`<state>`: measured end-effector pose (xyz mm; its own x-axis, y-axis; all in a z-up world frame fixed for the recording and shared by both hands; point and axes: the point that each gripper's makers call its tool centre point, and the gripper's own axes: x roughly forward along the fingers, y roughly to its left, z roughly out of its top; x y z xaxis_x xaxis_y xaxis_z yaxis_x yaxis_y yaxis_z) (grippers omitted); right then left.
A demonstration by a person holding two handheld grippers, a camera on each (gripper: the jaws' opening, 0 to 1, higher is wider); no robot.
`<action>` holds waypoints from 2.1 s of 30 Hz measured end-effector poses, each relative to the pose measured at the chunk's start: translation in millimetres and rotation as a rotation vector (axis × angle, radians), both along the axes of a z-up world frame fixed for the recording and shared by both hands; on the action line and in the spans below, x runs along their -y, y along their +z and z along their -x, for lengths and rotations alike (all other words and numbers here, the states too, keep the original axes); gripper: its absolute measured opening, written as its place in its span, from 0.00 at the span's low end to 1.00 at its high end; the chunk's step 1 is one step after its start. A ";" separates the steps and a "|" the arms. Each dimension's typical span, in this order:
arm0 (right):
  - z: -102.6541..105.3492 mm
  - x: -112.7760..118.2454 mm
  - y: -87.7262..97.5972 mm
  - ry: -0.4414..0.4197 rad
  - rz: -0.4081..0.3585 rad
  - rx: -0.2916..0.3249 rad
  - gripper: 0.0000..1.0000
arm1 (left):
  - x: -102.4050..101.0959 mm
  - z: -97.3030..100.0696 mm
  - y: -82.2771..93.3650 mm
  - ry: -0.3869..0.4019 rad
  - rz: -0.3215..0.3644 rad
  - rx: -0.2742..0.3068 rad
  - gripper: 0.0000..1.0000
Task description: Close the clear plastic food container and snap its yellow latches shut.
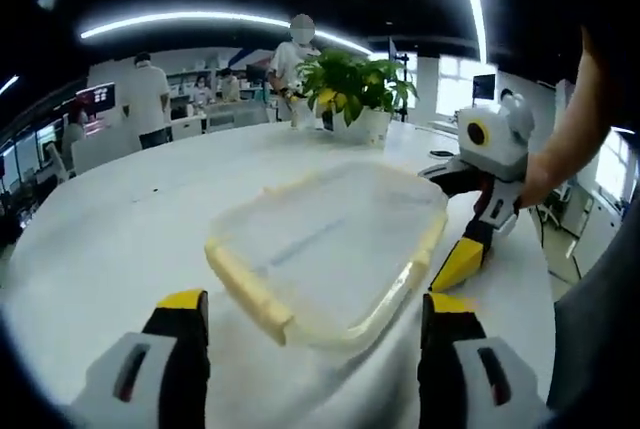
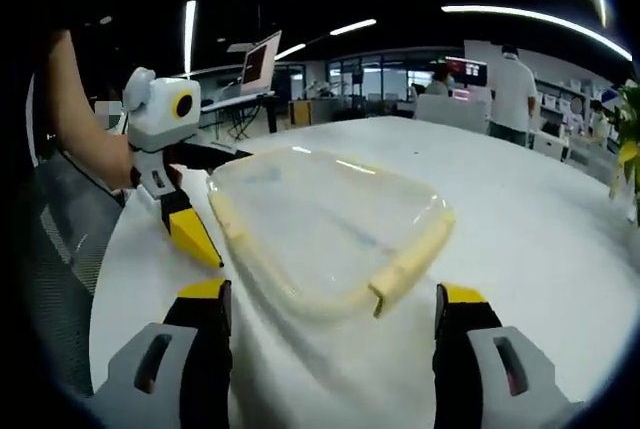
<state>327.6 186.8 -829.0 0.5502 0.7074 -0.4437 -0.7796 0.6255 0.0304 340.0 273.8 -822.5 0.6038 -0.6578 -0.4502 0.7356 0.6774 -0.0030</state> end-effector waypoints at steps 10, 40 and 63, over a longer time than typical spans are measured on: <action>-2.6 -3.0 -4.4 0.015 0.018 -0.019 0.72 | 1.0 -1.0 -8.3 -0.020 -0.040 -0.007 0.71; -8.5 -11.4 -6.7 -0.003 0.057 -0.030 0.65 | -9.7 -6.3 -13.1 0.011 -0.084 -0.026 0.65; -19.0 -50.2 -6.1 0.031 0.066 -0.031 0.64 | -51.0 -11.4 -15.6 0.059 -0.125 -0.059 0.59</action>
